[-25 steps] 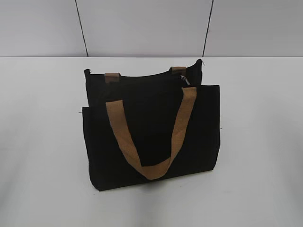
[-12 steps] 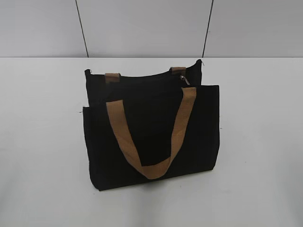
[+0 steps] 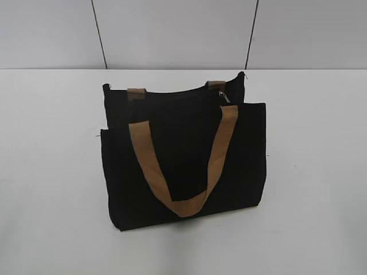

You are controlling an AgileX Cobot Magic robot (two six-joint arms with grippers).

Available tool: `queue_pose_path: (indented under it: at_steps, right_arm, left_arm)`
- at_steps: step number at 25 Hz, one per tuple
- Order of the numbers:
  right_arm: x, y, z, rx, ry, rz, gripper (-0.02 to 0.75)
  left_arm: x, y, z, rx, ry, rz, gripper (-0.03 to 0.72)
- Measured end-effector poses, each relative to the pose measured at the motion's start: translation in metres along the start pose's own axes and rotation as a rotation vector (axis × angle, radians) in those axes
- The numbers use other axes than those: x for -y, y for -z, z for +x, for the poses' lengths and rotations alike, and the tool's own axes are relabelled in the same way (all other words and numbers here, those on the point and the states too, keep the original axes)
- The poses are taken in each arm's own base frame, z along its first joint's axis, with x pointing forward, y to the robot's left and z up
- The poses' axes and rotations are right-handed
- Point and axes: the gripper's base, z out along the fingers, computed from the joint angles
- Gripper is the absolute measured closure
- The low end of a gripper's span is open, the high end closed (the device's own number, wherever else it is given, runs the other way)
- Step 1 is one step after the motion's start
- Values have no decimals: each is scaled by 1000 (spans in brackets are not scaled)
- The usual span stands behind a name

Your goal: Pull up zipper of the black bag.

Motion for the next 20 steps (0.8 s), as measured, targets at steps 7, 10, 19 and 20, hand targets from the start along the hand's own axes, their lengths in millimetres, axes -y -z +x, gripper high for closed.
queue_pose_path:
  at_steps: [7,10,19,20]
  right_arm:
    - [-3,8,6,69,13,10,358]
    - [-3,8,6,69,13,10,358]
    - [-3,8,6,68,12,10,358]
    - [-3,8,6,68,12,10,358]
  left_arm:
    - [1,7,4,50,-6,-1,236]
    - [1,7,4,50,-6,-2,237]
    - [1,8,4,52,-6,-2,237]
    - [1,8,4,52,-6,-2,237]
